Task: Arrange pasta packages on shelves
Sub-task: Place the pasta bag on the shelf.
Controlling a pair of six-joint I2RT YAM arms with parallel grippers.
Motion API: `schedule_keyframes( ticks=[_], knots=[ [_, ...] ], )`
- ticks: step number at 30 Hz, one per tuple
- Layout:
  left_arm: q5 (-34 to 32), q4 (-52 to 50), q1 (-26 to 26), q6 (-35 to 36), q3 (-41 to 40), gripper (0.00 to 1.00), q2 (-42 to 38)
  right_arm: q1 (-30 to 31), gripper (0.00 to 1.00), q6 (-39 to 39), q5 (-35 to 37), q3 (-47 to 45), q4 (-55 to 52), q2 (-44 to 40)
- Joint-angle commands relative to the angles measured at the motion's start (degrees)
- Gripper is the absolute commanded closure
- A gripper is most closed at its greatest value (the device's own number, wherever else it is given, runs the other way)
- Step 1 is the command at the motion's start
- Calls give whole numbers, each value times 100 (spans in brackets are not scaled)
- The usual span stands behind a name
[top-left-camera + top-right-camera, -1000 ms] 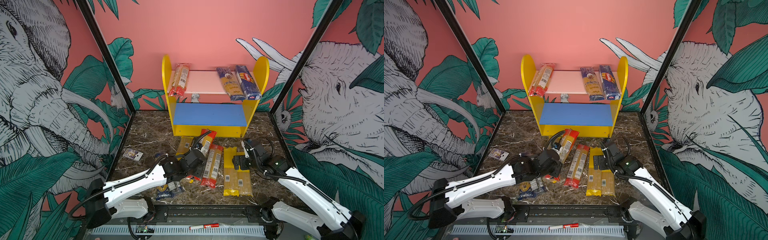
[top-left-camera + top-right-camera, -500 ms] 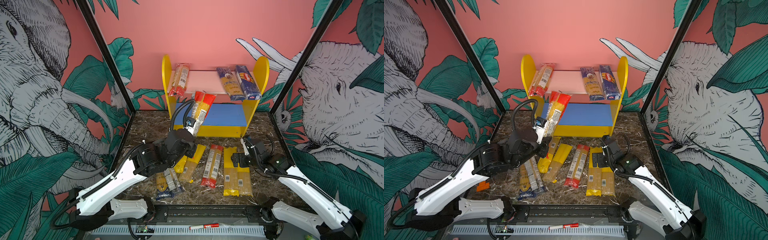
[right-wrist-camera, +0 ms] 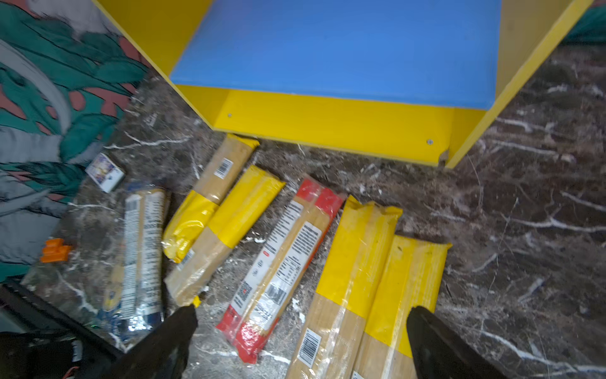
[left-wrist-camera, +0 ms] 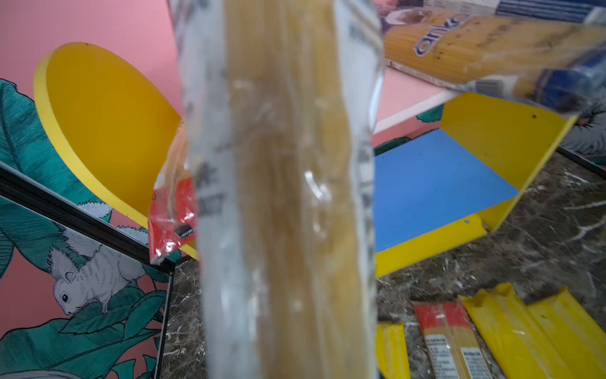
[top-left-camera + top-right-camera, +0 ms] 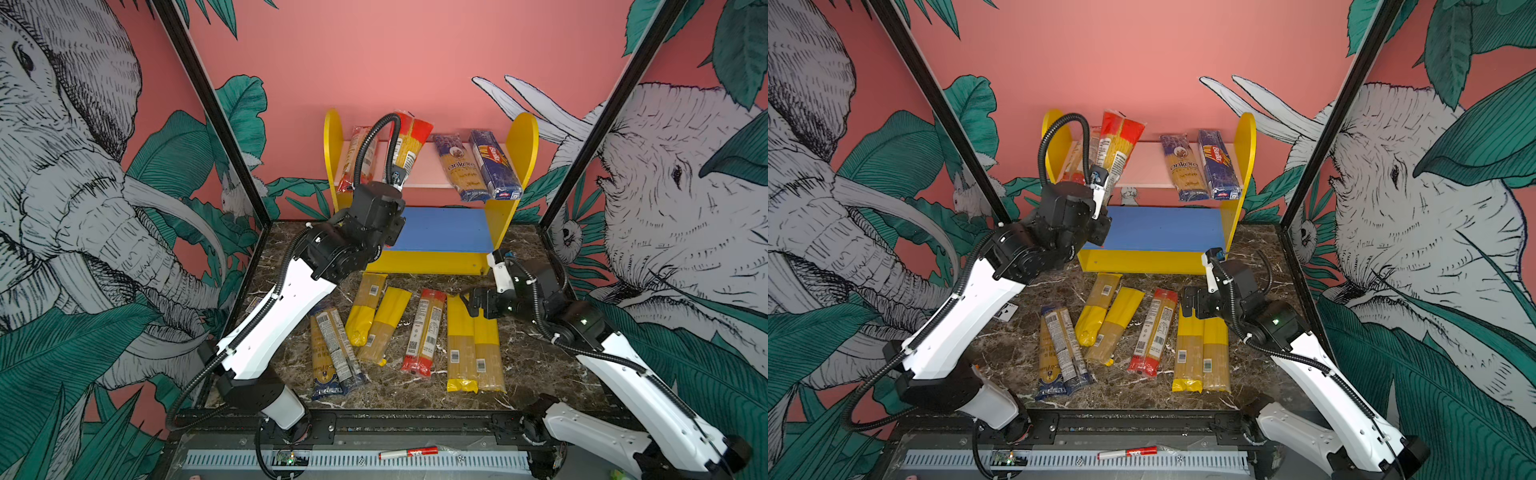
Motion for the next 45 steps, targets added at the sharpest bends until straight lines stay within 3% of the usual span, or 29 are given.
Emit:
schedule_keyframes(
  ticks=[1,9,19,30,45],
  knots=[
    [40,817,39,340,923,100,94,-31,1,-308,-281,760,158,117],
    [362,731,430,519,2516,100,1060,-24,1,-768,-585,2327,137,978],
    [1388,1121,1349,35,2726,100,1465,-31,1,-1043,-487,3520,161,1940],
    [2066,1550,1805,-762,2986,100,1945,-31,1,-1093,-82,3716,84,2218],
    [2384,1650,1929,-967,3088,99,2184,-56,1,-1092,190,3736,-69,2345]
  ],
)
